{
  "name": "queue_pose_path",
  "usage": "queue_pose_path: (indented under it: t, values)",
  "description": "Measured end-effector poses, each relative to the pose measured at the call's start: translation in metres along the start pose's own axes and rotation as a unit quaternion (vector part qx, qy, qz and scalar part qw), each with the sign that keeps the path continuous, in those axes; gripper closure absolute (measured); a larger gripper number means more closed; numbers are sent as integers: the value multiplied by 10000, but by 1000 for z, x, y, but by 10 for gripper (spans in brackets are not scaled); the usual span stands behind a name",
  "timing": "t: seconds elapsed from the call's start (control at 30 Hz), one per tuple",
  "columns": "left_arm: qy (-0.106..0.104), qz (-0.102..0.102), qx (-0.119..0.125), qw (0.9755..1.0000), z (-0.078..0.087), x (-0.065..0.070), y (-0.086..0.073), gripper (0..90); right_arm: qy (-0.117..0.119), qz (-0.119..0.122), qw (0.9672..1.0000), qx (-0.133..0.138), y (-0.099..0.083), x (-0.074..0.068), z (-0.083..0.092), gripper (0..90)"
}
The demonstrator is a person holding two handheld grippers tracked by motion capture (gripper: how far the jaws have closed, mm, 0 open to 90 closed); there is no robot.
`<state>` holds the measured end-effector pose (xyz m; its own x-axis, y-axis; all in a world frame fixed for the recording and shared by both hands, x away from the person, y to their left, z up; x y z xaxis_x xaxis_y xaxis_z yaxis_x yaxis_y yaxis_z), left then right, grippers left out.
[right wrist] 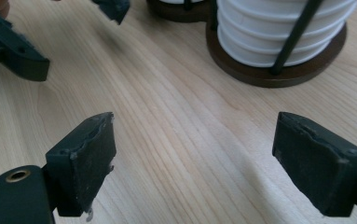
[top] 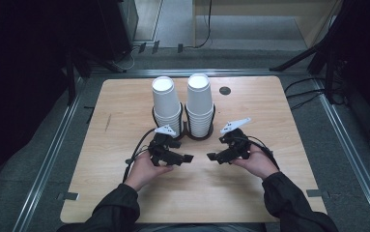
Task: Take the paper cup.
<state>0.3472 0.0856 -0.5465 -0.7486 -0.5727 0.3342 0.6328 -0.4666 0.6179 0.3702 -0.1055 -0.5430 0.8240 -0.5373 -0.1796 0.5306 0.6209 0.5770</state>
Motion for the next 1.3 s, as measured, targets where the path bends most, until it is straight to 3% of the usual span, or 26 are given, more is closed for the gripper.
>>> queue_pose_path:
  t: [0.07, 0.13, 0.27, 0.33, 0.43, 0.47, 0.6, 0.77, 1.07, 1.13, 1.23, 1.3]
  values:
    - [114, -97, -64, 9999, 2, 0, 0, 292, 26, -26, 10000, -2, 1, 1, 2, 134]
    - [230, -274, -119, 9993, 4, 1, -1, 321, 134, -11, 9999, 40, 1, 3, 5, 134]
    - [189, -296, -64, 9994, 6, 3, 1, 355, 288, -105, 9995, 49, 0, 3, 9, 138]
    - [300, -462, -96, 9984, 6, 5, 1, 373, 323, -176, 9993, 119, 1, 3, 10, 138]
    - [289, -490, -183, 9982, 5, 5, 0, 385, 266, -126, 9994, 175, 2, 2, 12, 159]
    - [256, -476, -217, 9983, 4, 6, 0, 385, 291, -55, 9993, 225, 3, 1, 15, 243]
    - [275, -560, -305, 9976, 4, 8, 0, 389, 302, -112, 9989, 354, 5, 3, 21, 252]
    - [321, -681, -228, 9969, 7, 10, 0, 436, 257, -92, 9990, 366, 5, 4, 23, 277]
    - [208, -629, -351, 9972, 5, 12, -2, 435, 237, -149, 9994, 182, 1, 5, 22, 298]
    - [124, -536, -387, 9977, 5, 12, -2, 438, 254, -78, 9996, 95, -2, 5, 22, 350]
    - [34, -413, -470, 9980, 5, 13, -2, 525, 200, 100, 9997, 17, -5, 4, 22, 375]
    - [75, -424, -499, 9978, 4, 13, -2, 531, 167, 104, 9998, 5, -6, 4, 22, 380]
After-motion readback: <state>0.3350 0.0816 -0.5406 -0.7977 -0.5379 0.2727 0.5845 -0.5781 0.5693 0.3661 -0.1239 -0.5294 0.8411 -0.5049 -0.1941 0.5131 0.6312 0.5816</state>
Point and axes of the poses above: each handheld gripper's, and its own axes: z roughly backward along the jaws, y roughly out of its top, x roughly to its right, the point moved 6 cm from there along -z, roughly forward along the jaws, and after that the axes turned 6 degrees about -x, right-handed, at the moved point
